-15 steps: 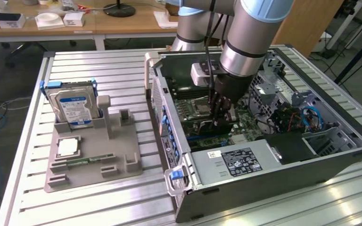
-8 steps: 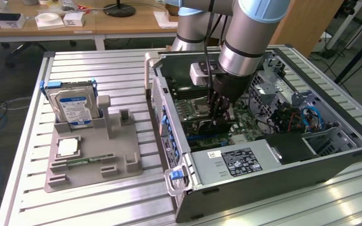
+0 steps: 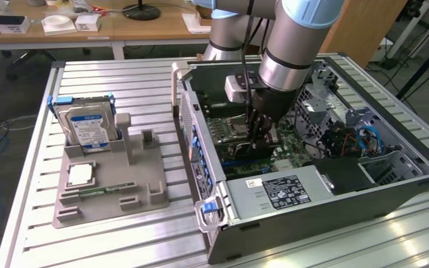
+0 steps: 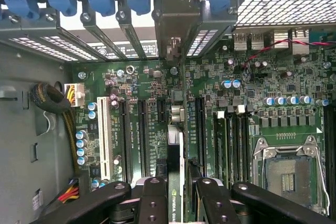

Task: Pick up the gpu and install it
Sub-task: 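Insert the gpu into the slot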

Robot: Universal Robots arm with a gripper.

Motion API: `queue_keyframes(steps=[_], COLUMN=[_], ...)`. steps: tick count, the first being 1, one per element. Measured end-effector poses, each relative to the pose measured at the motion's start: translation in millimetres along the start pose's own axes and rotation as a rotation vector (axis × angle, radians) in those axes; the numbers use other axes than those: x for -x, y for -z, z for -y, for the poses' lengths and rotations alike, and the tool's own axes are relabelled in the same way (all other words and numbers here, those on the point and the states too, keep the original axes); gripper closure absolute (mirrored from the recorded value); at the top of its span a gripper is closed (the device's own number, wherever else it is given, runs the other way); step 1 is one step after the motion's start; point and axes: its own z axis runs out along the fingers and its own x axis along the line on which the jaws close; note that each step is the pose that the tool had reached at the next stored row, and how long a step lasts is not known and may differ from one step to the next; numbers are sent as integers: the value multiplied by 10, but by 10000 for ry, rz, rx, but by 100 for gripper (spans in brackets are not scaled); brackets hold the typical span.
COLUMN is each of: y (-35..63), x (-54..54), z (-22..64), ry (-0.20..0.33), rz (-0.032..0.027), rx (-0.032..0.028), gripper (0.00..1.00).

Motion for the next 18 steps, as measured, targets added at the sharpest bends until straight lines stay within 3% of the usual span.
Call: queue_keyframes(steps=[18], y=[21], x=[22], z=[-2], ry=[92], rz=[-22], rx=[-2], gripper=[74])
